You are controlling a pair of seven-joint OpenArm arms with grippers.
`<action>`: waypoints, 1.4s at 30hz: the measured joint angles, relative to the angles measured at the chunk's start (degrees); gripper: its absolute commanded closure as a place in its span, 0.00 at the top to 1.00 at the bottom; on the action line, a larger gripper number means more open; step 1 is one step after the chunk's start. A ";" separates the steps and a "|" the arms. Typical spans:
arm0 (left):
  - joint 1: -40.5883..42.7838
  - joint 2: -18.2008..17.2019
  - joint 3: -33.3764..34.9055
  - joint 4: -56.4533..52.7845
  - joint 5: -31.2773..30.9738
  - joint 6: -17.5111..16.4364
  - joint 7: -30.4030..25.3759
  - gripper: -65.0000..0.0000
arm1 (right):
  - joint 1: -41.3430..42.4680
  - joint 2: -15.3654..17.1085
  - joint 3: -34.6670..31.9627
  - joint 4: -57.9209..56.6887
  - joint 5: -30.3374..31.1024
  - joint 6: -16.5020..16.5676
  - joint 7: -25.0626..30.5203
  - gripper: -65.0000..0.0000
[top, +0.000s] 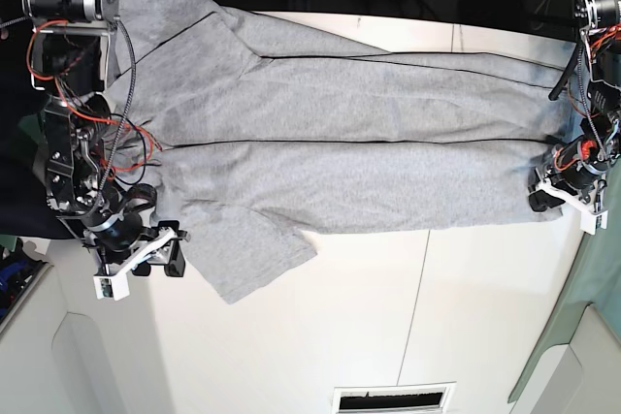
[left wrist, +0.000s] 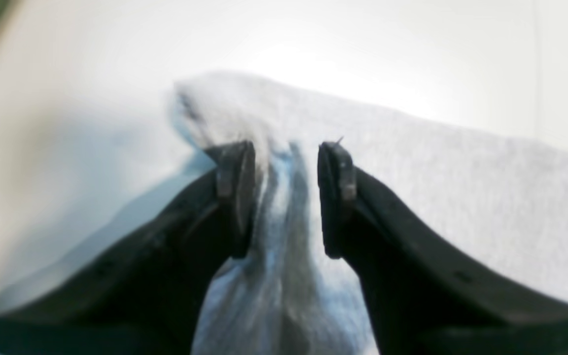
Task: Layout the t-shirt on the table in an organized manner, then fold the t-shirt properly
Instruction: 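Grasp the side edge with both grippers and fold it over lengthwise, then hold the folded strip with both grippers and smooth it flat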
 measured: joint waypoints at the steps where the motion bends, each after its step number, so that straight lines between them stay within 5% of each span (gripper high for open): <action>1: -0.15 0.20 -0.02 -0.79 1.01 1.25 -0.90 0.37 | 1.44 -0.35 0.02 -3.21 -0.79 -0.61 0.11 0.55; 5: -0.39 1.38 -0.22 -3.52 2.62 5.66 -6.43 0.37 | 5.64 -0.46 0.02 -16.24 -1.97 -1.20 4.92 0.55; 11: -0.55 1.07 -0.24 -3.74 3.72 3.17 -6.01 0.37 | 7.39 -0.35 0.07 -24.37 -2.29 0.13 10.40 0.55; 15: -0.52 1.14 -0.28 -3.74 3.93 2.82 -5.51 0.11 | 7.06 -0.66 0.13 -24.55 -2.29 8.46 10.14 0.55; 17: -0.52 1.22 -0.28 -3.76 3.89 2.78 -5.53 0.00 | 7.10 -1.29 0.13 -24.55 -2.40 9.35 10.03 0.54; 20: -0.55 1.11 -0.28 -3.74 4.20 2.73 -5.07 0.00 | 7.23 -2.43 0.13 -24.55 -2.56 9.40 9.22 0.35; 23: -0.52 0.59 -0.28 -3.78 4.74 -0.90 -4.17 0.00 | 7.15 -2.51 0.13 -24.70 -3.30 9.38 9.22 0.01; 25: -0.42 -0.42 -0.26 -3.78 4.33 -5.35 -2.71 0.00 | 7.02 -2.38 0.13 -24.28 -3.54 9.42 9.16 0.00; 29: 0.48 -2.45 -0.09 -1.03 -0.42 -10.82 3.96 0.00 | 5.42 -2.38 0.13 -18.25 -4.90 9.70 7.98 0.00; 32: 2.54 -5.35 -0.09 4.35 -3.61 -13.09 6.95 0.00 | 2.23 -1.88 0.09 -9.35 -1.75 11.13 1.64 0.00; 35: 6.95 -8.63 -0.11 10.64 -7.26 -13.53 9.35 0.00 | -3.69 -0.33 0.04 1.29 3.69 10.73 -4.35 0.00; 42: 15.08 -15.13 0.11 20.83 -11.41 -13.75 13.66 0.00 | -19.02 2.05 -0.02 24.72 8.66 11.06 -6.08 0.00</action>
